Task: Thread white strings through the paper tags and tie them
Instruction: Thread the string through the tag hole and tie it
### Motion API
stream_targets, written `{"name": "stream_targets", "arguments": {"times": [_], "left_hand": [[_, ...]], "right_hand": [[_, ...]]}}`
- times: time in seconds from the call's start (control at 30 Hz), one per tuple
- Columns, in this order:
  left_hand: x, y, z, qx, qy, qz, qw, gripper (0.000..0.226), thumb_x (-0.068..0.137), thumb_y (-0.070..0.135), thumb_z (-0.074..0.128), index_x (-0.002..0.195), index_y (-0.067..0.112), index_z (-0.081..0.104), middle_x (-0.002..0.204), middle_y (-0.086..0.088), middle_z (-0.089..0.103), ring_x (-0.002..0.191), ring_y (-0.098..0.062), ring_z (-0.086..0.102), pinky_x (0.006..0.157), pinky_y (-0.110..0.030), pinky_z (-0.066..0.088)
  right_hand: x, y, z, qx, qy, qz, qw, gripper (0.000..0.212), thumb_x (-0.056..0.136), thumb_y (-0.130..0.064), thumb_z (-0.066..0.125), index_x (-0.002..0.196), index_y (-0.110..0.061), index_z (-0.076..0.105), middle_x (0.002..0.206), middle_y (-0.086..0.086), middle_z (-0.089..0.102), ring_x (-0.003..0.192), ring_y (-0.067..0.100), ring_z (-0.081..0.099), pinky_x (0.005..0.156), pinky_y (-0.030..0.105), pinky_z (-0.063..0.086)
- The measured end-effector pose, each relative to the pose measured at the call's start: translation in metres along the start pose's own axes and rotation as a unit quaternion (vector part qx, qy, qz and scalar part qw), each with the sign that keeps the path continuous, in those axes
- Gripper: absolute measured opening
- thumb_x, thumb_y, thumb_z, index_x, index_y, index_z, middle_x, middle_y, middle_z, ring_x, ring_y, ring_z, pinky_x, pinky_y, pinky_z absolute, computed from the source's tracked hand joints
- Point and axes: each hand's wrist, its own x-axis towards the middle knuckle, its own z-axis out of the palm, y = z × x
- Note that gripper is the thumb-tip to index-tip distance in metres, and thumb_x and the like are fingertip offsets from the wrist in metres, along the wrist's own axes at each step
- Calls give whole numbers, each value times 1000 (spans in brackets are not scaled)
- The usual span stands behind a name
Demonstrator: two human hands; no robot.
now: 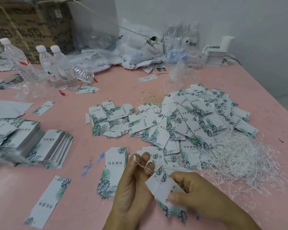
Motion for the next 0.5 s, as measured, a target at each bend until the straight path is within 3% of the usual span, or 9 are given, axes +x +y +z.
{"name": "stream_targets", "arguments": {"times": [0.07,0.13,0.2,0.27,0.37,0.5], "left_hand": [[3,2,2,-106,-4,-25,994,27,61,19,93,79,19,72,87,0,65,68,-11,57,76,-25,44],[6,0,0,-106,22,-25,994,33,56,16,95,80,17,72,86,-1,65,65,-11,58,70,-24,46],[7,-1,3,-97,51,-25,994,41,50,15,98,81,16,72,83,-2,67,60,-12,58,55,-23,50],[9,-3,8,-56,84,-17,995,37,52,14,97,78,14,71,76,-3,67,56,-14,57,48,-23,49],[8,-9,7,29,104,-20,994,4,78,13,75,75,13,71,73,-7,67,56,-14,61,47,-21,50],[5,-22,2,206,83,-8,975,15,72,23,81,75,12,70,75,-15,67,60,-17,61,54,-23,50]], "right_hand": [[-3,-4,-7,27,2,4,1000,28,82,-29,75,105,-14,69,103,17,72,92,35,69,82,46,53],[-7,-7,-14,57,13,3,998,36,79,-34,78,105,-12,69,100,20,72,87,32,68,77,41,53],[-9,-8,-18,103,32,-6,994,45,78,-35,79,112,-8,68,108,26,69,93,37,67,85,46,52],[-8,-7,-18,150,55,-21,987,46,78,-34,79,115,-10,68,114,25,68,102,41,66,92,49,53],[-4,-5,-10,202,105,-43,973,43,80,-39,76,117,-18,67,116,21,69,106,40,66,91,50,54],[4,0,6,219,172,-56,959,34,83,-37,65,114,-25,68,104,20,72,92,36,70,81,51,54]]}}
